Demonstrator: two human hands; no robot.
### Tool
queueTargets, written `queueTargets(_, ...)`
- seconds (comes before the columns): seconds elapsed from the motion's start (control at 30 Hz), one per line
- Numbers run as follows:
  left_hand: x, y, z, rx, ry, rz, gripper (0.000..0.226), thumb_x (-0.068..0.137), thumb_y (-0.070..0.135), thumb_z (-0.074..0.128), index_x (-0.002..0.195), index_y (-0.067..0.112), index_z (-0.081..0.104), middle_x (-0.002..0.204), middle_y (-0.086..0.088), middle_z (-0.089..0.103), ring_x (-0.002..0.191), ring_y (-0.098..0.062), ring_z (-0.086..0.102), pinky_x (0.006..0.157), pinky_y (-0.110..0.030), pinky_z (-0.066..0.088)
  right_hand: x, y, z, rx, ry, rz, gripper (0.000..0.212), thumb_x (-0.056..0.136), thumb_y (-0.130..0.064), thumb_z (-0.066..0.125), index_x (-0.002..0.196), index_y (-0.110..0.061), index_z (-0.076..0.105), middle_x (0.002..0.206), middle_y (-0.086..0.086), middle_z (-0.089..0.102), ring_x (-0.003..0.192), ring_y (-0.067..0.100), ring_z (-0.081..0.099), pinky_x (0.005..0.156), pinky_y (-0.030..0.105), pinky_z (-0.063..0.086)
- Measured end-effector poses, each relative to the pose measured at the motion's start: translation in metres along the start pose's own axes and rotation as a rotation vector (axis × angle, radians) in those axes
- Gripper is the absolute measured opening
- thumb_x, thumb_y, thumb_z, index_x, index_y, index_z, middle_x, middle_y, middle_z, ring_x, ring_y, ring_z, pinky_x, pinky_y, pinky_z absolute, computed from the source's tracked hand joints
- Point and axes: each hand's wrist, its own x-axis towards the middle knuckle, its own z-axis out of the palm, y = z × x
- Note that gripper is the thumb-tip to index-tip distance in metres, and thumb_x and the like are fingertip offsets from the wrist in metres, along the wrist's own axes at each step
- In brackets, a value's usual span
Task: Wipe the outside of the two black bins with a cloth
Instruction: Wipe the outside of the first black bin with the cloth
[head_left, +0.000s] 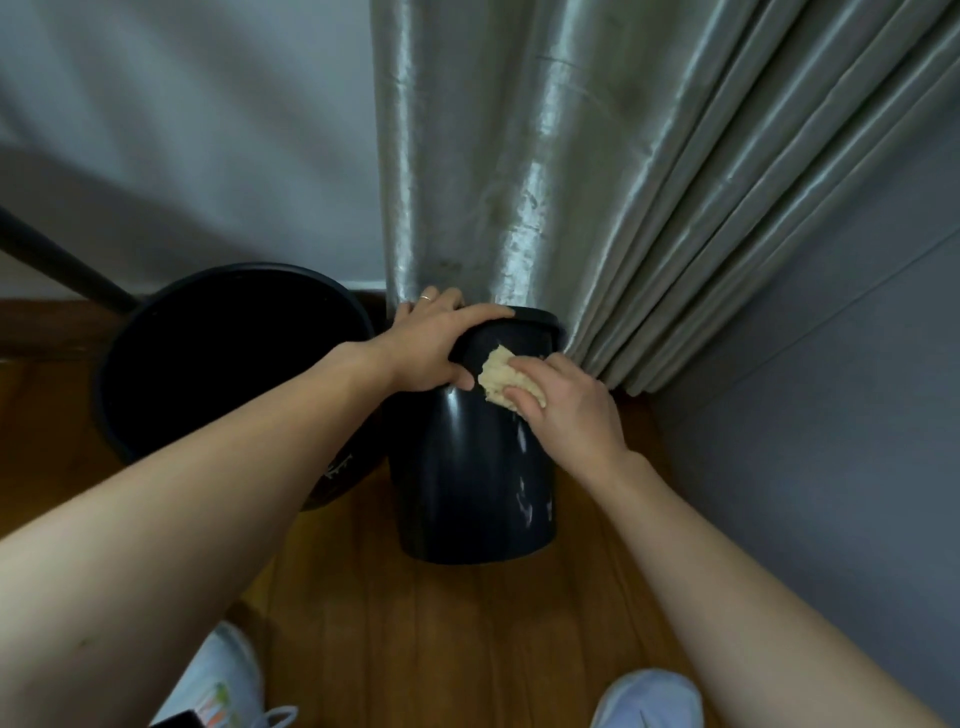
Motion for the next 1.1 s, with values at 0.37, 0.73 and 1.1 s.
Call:
queueTargets(0.37, 0.006, 0.000, -0.001, -0.012, -0.024, 0.015, 0.101, 0.070, 0.031, 0.084, 0.149, 0.039, 0.022, 0.115, 0.010, 0.038, 0.120, -0.026, 0.032, 0.103, -0.051, 0.031, 0.018, 0.000, -0.009, -0.039, 0.018, -0.082, 0.033, 0.093, -0.037, 0.061, 0.124, -0.025, 0.063, 0.099, 0.005, 0.059, 0.086, 0.029, 0.061, 0.066, 0.040, 0.052)
queueTargets(0.73, 0.008, 0.001, -0.004, -0.003, -0.057, 0.024, 0.100, 0.069, 0.027, 0.083, 0.147, 0.043, 0.023, 0.119, 0.009, 0.040, 0.124, -0.028, 0.031, 0.105, -0.056, 0.029, 0.023, 0.003, -0.017, -0.066, 0.004, -0.018, 0.033, 0.095, -0.039, 0.058, 0.125, -0.027, 0.062, 0.103, 0.004, 0.059, 0.092, 0.029, 0.061, 0.070, 0.039, 0.051)
queueTargets(1.1, 0.005, -0.005, -0.007, 0.001, -0.051, 0.021, 0.098, 0.070, 0.026, 0.083, 0.146, 0.045, 0.023, 0.132, 0.004, 0.042, 0.123, -0.026, 0.031, 0.103, -0.056, 0.030, -0.025, 0.015, -0.007, -0.032, -0.136, -0.268, 0.036, 0.092, -0.040, 0.050, 0.117, -0.018, 0.065, 0.092, 0.003, 0.057, 0.072, 0.021, 0.059, 0.053, 0.038, 0.053)
